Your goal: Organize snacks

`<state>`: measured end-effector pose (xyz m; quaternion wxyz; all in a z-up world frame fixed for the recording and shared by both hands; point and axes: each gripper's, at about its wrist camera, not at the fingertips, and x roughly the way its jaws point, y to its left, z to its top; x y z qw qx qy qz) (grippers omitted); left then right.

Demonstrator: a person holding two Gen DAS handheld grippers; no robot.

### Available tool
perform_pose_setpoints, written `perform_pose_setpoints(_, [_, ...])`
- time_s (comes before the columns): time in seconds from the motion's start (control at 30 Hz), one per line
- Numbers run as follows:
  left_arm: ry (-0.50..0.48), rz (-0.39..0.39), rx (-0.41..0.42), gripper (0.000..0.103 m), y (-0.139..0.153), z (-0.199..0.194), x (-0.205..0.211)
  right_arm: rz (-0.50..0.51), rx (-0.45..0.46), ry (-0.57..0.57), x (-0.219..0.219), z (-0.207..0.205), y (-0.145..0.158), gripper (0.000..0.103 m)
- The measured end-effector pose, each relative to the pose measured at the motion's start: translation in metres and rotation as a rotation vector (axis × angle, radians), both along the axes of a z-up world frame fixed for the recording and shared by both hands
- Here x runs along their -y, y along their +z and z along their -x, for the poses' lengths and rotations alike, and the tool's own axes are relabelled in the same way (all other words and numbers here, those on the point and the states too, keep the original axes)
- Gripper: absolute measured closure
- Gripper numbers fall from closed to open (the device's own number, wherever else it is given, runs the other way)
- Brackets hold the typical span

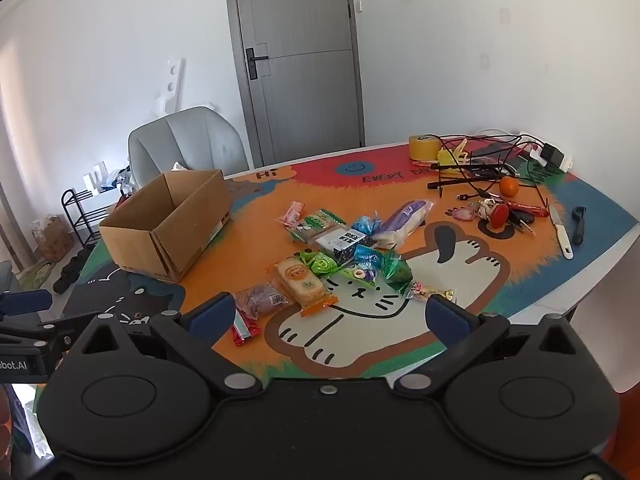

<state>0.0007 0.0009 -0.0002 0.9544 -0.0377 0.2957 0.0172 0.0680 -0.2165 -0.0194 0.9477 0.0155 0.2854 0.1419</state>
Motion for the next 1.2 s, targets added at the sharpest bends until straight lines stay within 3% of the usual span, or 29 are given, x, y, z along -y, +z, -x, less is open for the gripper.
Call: perform_pose_setpoints(1.2, [-0.008,-0.009,-0.005,0.0,-0.007,0.0,0.003,0.034,-0.005,0.021,-0.009,0.003,0.001,0.0])
